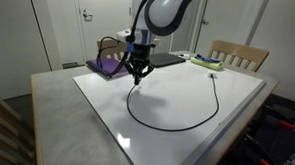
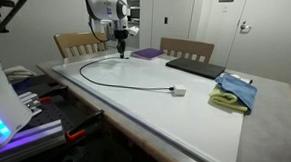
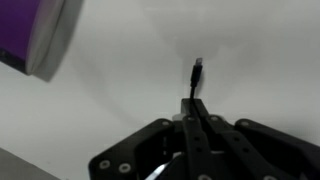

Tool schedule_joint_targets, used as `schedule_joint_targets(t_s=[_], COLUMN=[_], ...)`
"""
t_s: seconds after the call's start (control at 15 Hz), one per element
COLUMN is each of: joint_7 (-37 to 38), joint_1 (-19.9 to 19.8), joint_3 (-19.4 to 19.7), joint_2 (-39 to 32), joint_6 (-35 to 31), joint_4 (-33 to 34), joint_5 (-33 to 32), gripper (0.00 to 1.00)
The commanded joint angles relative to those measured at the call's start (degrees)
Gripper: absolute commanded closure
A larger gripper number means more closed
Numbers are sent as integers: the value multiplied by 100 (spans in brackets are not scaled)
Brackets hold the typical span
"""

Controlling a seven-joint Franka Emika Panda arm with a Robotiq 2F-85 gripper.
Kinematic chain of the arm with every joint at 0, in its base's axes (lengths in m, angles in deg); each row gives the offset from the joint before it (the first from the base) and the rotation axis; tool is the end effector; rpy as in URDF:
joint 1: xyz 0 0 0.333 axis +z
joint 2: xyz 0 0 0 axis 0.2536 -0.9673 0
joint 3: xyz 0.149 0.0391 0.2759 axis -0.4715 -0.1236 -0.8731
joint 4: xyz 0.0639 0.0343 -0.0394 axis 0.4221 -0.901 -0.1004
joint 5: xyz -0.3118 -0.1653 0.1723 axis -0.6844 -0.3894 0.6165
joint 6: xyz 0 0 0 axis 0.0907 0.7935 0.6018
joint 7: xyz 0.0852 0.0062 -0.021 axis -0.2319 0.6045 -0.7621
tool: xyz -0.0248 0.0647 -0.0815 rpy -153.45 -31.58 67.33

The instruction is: Put the charger straight across the board

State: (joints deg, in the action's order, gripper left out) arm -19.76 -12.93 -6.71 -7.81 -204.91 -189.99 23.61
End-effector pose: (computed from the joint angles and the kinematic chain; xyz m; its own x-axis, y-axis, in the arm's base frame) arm 0.5927 0.2174 0.1754 -0.6100 0.7923 -0.0074 0.7897 0.6087 0.0761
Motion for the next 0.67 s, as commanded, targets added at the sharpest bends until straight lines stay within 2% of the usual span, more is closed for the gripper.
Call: schedule_joint_targets(t_s=[0.0,0.07,0.13,0.2,0.6], joint_7=[-1126,-1152,-850,-892,-876], joint_1=[-67,-33,167,174,215], joint_3=[-227,-170,-5,3,31], joint_2=[-326,-313,-147,-166,-168], joint_6=[-31,-5,-18,-16,-14], joint_4=[404,432,241,271,270], joint_5=[267,346,359,405,401], gripper=[99,99,99,96,96])
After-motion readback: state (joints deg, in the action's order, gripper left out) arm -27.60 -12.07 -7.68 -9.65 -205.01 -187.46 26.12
